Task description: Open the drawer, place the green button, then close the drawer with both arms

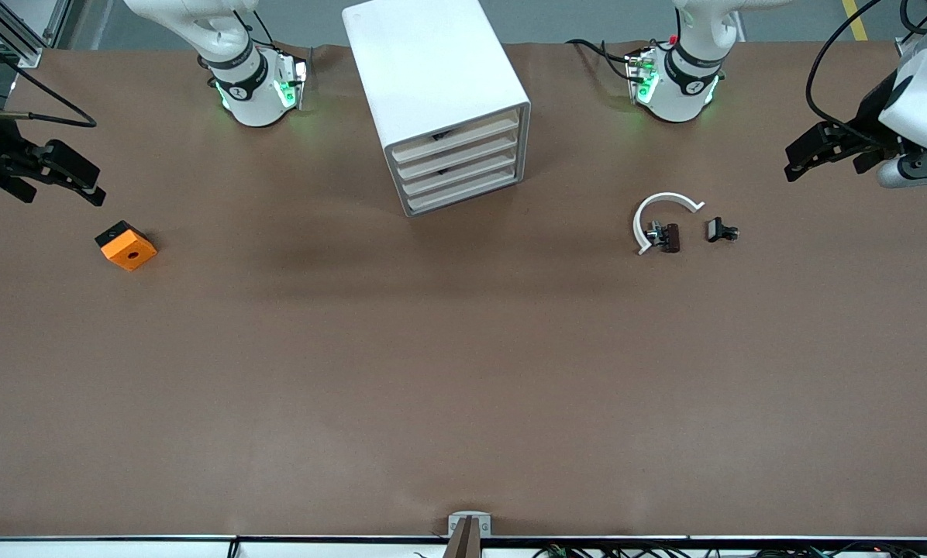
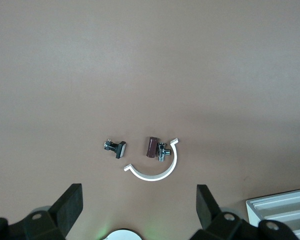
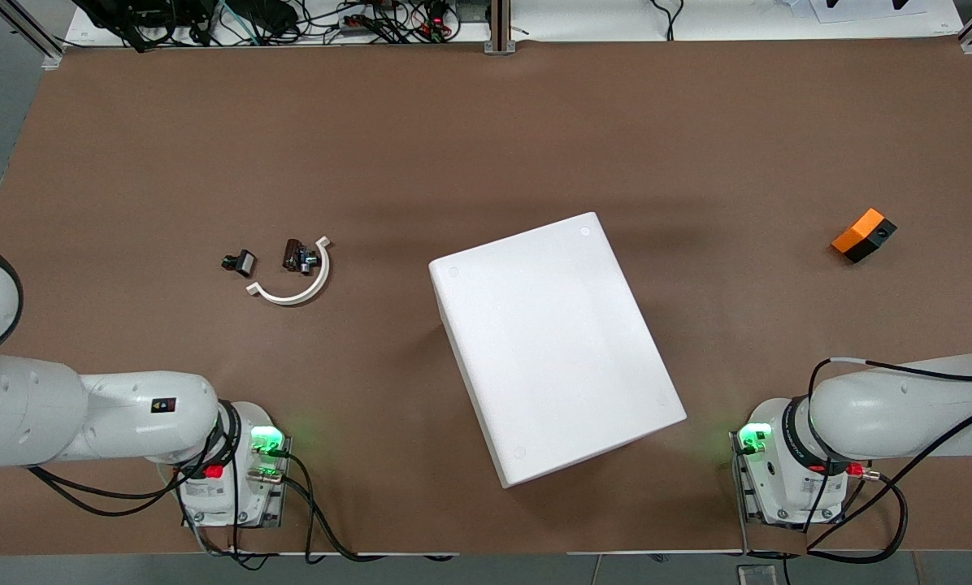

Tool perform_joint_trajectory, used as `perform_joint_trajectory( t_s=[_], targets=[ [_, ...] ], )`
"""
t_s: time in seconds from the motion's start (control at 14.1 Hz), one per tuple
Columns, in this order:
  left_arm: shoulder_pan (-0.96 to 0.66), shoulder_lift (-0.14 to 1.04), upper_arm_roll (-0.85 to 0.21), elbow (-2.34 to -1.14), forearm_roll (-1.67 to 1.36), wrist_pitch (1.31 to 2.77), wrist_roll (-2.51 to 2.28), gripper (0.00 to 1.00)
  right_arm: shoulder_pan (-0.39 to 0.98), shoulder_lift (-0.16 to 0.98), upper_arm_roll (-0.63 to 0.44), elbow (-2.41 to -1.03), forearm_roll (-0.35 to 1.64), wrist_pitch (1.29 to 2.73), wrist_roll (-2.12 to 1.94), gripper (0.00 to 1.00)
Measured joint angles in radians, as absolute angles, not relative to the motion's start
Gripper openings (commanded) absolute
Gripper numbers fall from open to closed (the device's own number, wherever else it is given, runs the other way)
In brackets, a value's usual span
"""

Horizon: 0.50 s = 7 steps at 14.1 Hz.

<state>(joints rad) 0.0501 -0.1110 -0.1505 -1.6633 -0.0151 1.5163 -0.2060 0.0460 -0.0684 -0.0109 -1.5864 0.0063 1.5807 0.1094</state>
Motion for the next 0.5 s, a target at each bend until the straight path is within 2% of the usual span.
perform_joint_trajectory(
  t_s=[0.28,0.5],
  targets=[
    [0.050,-0.109,-0.151,-1.661,-0.015,1.524,-0.180,1.00,0.046,-0.068,-0.011,-1.580,0.006,1.581,0.109,1.00],
    [0.053,-0.080,-0.151,-1.617,-0.015,1.530,-0.180,1.00,0.046,-0.068,-0.011,-1.580,0.006,1.581,0.109,1.00]
  ],
)
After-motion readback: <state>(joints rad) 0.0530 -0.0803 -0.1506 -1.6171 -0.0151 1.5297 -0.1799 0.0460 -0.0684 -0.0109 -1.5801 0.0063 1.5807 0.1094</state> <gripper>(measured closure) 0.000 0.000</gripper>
